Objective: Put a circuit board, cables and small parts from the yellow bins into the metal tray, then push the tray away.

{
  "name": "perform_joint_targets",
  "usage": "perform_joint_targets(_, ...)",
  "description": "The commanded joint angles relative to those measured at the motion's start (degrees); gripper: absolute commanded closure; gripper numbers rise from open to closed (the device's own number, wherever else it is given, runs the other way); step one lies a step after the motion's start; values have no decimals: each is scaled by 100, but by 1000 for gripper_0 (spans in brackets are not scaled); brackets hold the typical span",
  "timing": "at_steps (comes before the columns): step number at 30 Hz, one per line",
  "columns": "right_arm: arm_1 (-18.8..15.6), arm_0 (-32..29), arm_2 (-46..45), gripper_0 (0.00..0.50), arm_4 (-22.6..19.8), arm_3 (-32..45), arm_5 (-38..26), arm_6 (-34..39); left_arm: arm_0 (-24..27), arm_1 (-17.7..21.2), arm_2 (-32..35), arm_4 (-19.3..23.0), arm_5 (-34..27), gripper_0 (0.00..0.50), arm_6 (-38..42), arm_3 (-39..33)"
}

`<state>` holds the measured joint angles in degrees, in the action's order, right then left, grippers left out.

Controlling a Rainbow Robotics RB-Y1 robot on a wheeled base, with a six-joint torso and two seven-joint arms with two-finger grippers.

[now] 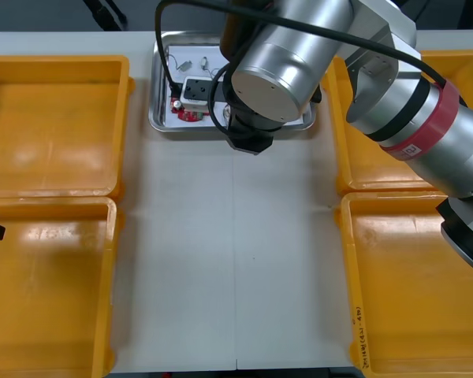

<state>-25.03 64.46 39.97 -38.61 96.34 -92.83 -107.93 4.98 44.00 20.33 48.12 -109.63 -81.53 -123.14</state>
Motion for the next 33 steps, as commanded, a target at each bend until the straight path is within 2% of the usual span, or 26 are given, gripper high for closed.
perform_joint_targets(1, -222, -382, -473, 0, -244, 710, -209, 466, -112, -58, 173, -48, -37, 0, -531, -158)
perform_joint_targets(11, -670, -1120, -693, 0, -622, 1914, -921, 2303, -112, -58, 173, -48, -37, 0, -531, -158)
perform_joint_targets(19, -1092, -1964, -1202, 0, -578, 3057, -1717, 3630, -112, -58, 173, -48, -37, 0, -531, -158)
perform_joint_targets(22, -1162, -2166, -1369, 0, -569, 3250, -1717, 3823, -112, -58, 173, -48, -37, 0, -531, -158)
perform_joint_targets(30, -1707, -3317, -2116, 0, -552, 4059, -1717, 4632, -112, -58, 173, -48, -37, 0, -531, -158)
perform_joint_targets(33, -1804, -3643, -2363, 0, -543, 4235, -1717, 4851, -112, -58, 173, -48, -37, 0, -531, -158)
